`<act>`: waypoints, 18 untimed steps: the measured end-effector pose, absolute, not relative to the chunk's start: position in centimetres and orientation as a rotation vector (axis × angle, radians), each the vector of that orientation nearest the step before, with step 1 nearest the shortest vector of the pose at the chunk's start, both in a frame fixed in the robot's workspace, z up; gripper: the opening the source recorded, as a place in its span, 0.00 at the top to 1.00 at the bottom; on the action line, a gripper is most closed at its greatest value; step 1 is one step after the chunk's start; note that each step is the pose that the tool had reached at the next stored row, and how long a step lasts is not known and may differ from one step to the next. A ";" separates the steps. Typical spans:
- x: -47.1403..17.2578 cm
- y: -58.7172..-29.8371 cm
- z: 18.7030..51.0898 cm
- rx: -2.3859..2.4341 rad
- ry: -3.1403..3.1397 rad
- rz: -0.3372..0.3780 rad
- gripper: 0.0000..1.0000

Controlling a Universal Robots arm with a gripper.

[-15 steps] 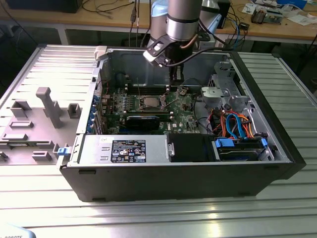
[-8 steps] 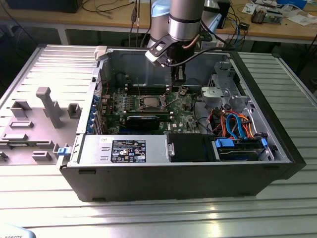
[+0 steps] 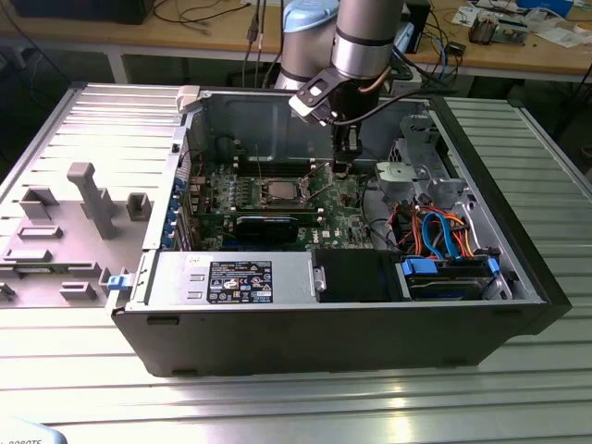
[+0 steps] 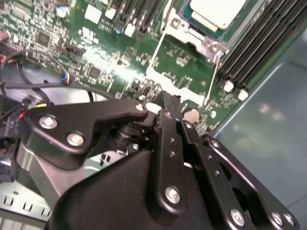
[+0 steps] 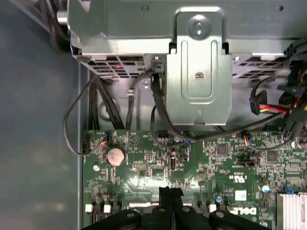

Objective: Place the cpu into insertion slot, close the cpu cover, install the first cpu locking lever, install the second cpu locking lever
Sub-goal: 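Close the cpu cover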

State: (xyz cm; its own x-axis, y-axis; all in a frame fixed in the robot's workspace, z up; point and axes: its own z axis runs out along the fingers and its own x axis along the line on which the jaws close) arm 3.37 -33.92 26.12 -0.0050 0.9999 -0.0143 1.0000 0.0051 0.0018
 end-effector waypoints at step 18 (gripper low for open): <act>4.5 -33.9 24.7 2.229 2.237 -0.057 0.89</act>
State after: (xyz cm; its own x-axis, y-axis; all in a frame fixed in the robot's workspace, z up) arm 4.50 -33.86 24.73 -0.0039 0.9999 -0.0139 0.9993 0.0033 -0.0369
